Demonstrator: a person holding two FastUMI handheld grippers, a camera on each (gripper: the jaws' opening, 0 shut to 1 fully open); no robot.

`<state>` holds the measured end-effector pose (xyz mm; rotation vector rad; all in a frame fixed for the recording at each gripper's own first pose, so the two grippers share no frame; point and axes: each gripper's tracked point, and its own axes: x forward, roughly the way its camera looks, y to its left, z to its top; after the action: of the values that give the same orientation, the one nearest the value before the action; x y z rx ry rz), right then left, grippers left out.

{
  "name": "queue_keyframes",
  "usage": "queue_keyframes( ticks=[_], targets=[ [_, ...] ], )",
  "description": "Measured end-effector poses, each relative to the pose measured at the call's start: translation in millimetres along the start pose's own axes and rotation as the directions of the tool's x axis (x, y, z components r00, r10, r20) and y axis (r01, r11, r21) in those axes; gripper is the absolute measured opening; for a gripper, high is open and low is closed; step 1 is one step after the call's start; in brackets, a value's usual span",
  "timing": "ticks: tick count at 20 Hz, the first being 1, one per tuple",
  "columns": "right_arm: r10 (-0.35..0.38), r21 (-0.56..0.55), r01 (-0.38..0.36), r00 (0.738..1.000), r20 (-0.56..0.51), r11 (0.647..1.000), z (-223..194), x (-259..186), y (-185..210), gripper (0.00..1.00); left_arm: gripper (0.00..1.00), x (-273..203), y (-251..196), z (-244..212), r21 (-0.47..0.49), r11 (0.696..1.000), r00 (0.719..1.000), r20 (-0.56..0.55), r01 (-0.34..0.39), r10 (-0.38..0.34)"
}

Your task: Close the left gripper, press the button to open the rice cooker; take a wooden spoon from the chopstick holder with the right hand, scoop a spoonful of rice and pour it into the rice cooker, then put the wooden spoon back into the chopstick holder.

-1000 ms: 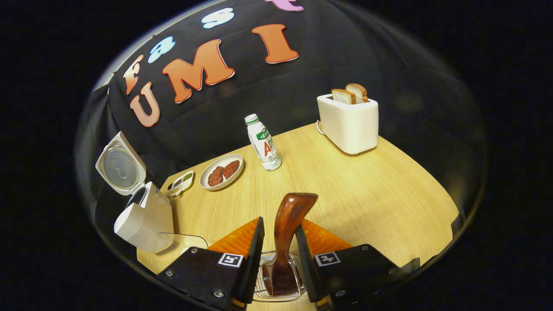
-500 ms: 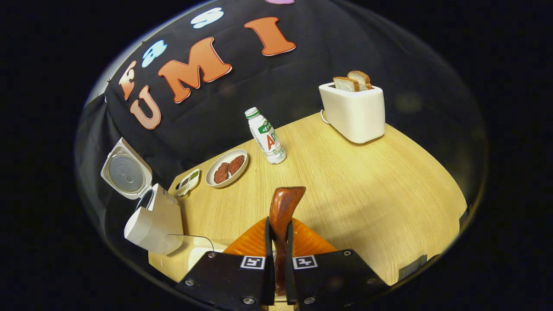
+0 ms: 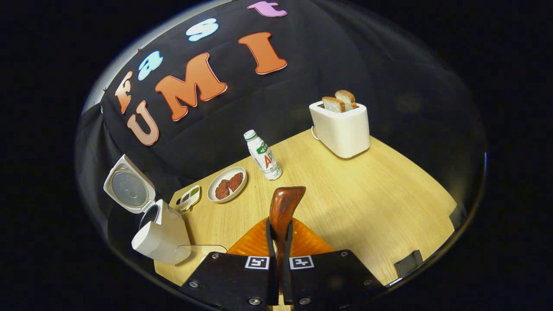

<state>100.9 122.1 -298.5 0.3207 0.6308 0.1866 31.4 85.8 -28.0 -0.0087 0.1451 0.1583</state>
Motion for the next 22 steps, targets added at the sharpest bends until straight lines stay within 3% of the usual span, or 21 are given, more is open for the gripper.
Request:
queue_keyframes(
  ticks=[5, 11, 16, 22],
  targets=[
    [-0.006, -0.057, 0.012, 0.994, 0.113, 0.998, 25, -35, 22, 0.03, 1.00, -9, -1, -1, -0.011, 1.000, 1.000, -0.001, 0.021, -0.021],
    [0.074, -0.073, -0.058, 0.969, 0.236, 0.996, 40, -67, 89, 0.03, 1.00, -15, 3, 4, -0.018, 0.999, 0.999, 0.005, 0.040, -0.040],
    [0.135, -0.179, -0.096, 0.965, 0.224, 0.979, 4, -53, 143, 0.03, 1.00, -13, 1, 2, -0.020, 0.998, 0.998, -0.002, 0.065, -0.065],
    [0.081, -0.352, -0.002, 0.974, 0.212, 0.936, -51, -23, 164, 0.02, 1.00, -6, 2, -2, -0.004, 0.996, 0.996, -0.012, 0.094, -0.094]
  ],
)
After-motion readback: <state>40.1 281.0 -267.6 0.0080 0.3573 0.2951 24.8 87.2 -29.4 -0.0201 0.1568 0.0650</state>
